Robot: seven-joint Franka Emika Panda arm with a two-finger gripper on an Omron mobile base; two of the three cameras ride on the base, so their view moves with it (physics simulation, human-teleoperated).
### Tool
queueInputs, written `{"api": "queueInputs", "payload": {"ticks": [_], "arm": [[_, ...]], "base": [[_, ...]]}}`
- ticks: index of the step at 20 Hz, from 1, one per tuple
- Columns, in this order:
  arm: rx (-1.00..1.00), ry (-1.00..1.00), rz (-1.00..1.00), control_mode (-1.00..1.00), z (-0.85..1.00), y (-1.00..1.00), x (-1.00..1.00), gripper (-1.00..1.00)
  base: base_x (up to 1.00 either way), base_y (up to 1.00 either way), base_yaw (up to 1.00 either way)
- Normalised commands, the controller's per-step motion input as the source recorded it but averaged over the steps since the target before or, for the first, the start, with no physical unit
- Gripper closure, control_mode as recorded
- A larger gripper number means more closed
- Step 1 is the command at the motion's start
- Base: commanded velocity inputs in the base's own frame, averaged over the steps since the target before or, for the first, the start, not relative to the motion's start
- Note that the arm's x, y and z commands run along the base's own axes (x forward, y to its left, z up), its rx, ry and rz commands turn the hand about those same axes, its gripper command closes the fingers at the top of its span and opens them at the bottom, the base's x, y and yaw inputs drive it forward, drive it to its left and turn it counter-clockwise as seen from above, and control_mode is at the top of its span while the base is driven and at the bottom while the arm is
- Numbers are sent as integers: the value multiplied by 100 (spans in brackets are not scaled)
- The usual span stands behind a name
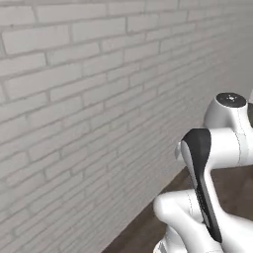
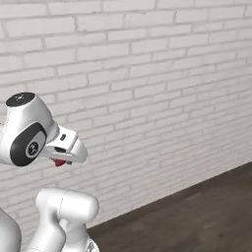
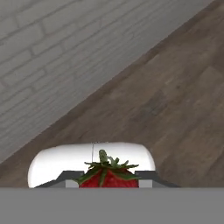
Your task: Take the strawberry from the fridge and place it on top of the pancake, located on the dining counter.
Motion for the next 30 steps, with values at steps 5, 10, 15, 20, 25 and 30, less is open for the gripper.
{"api": "queueInputs", "payload": {"ticks": [5,10,15,20,25,30], "arm": [[0,0,0,100,0,0,0,100],[0,0,0,100,0,0,0,100],[0,0,0,100,0,0,0,100],[0,0,0,100,0,0,0,100],[0,0,0,100,0,0,0,100],[0,0,0,100,0,0,0,100]], "base": [[53,-52,-69],[54,-25,-74],[63,-2,-76],[71,0,-76],[80,1,-74],[90,27,-72]]}}
